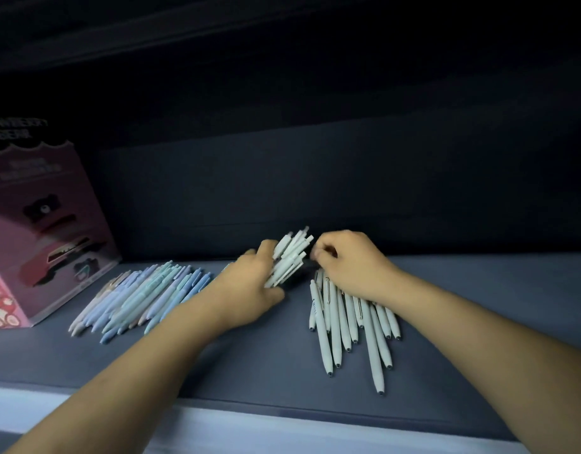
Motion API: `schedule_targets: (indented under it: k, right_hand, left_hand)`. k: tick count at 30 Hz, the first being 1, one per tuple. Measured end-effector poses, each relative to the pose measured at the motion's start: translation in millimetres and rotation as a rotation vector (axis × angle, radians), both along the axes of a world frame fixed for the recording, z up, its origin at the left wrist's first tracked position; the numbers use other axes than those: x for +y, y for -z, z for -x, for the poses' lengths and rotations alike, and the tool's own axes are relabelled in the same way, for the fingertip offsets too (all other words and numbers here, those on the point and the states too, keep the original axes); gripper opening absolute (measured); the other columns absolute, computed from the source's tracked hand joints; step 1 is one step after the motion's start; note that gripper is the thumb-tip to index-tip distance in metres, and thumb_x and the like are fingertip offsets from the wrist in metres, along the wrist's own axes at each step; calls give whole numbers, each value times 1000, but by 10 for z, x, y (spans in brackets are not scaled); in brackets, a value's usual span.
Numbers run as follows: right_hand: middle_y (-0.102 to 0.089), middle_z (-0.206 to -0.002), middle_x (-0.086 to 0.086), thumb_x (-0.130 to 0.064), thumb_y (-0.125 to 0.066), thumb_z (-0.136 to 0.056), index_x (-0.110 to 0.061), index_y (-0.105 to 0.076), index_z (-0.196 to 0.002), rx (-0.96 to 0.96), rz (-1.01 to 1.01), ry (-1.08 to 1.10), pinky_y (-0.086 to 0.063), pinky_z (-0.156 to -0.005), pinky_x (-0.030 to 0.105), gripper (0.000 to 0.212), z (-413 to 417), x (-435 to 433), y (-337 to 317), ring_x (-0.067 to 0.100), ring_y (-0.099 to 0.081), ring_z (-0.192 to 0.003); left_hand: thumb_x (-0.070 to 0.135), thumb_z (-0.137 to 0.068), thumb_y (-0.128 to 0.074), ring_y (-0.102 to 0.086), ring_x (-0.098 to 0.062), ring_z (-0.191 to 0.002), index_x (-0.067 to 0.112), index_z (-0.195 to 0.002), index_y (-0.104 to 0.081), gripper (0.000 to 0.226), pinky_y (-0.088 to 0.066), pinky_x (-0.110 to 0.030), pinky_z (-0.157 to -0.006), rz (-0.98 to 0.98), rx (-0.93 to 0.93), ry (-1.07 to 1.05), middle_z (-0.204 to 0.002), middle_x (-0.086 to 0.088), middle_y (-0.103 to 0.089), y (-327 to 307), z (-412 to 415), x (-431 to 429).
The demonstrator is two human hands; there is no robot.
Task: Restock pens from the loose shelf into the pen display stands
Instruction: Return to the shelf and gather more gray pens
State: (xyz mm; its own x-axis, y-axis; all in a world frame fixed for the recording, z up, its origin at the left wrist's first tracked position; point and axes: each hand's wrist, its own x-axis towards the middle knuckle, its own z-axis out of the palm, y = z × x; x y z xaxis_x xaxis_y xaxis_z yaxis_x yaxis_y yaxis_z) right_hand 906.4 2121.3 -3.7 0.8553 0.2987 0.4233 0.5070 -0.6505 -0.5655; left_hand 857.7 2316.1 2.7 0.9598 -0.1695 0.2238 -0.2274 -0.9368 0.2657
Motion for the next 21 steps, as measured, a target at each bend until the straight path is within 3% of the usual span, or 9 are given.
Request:
schedule_targets:
  k: [2,5,7,11,13,16,19,21]
  right_hand:
    - [-64,-79,-10,-9,-45,-99,-15,-71,-93,56,-122,11,-45,-59,14,28,-4,4,-32,2,-57,-63]
    - [-67,-84,1,-9,-39,-104,-14,-68,-102,179,-297,3,-47,-50,19,29,25,7,-121,5,-59,-51]
    - [-67,-88,6,-8,-37,-106,-8,-65,-108,263,-422,-22,-48,-48,21,29,86,29,-220,7,-61,-52]
    - [-67,-98,16,-2,-35,-104,-4,-62,-111,372,-706,-98,-57,-72,38,28,194,120,-515,30,-66,-79]
    - [-66,-98,19,-6,-42,-105,-2,-60,-115,398,-779,-134,-58,-79,43,22,239,214,-669,36,-66,-84]
    - [-70,-103,17,-24,-61,-99,-9,-65,-110,384,-753,-189,-58,-90,47,19,281,459,-779,33,-69,-92]
    - [-76,-105,5,-61,-79,-73,-25,-69,-107,345,-639,-268,-60,-90,45,50,315,717,-745,26,-73,-99]
    - [-76,-106,2,-65,-81,-66,-32,-65,-114,351,-568,-336,-60,-90,45,60,346,846,-659,21,-74,-99]
  left_hand:
    - [18,-83,-69,-56,-19,-86,21,-115,-42,41,-43,-22,-65,144,-54,14,-99,-2,-57,-52,4,7]
    - [12,-80,-74,-53,-9,-65,20,-96,-43,35,-38,-12,-47,377,-187,-64,-84,3,-58,-128,20,32]
    - [12,-78,-75,-61,-10,-67,22,-96,-49,33,-42,-10,-52,562,-281,-110,-86,4,-64,-170,11,67]
    - [12,-85,-76,-71,-17,-78,16,-101,-55,27,-56,-34,-73,989,-345,-125,-91,-8,-72,-150,-61,167]
    - [11,-86,-76,-72,-19,-86,16,-104,-55,28,-56,-34,-79,1096,-375,-129,-95,-8,-71,-109,-86,199]
    - [8,-85,-78,-69,-11,-86,16,-107,-54,34,-56,-30,-81,1138,-427,-109,-96,-3,-69,-85,-82,197]
    - [-4,-83,-73,-71,-22,-74,9,-109,-50,37,-61,-38,-69,1102,-480,-49,-86,-11,-68,-89,-84,171]
    - [-5,-85,-68,-71,-25,-64,1,-109,-47,33,-60,-39,-58,1111,-497,18,-79,-16,-67,-103,-79,124]
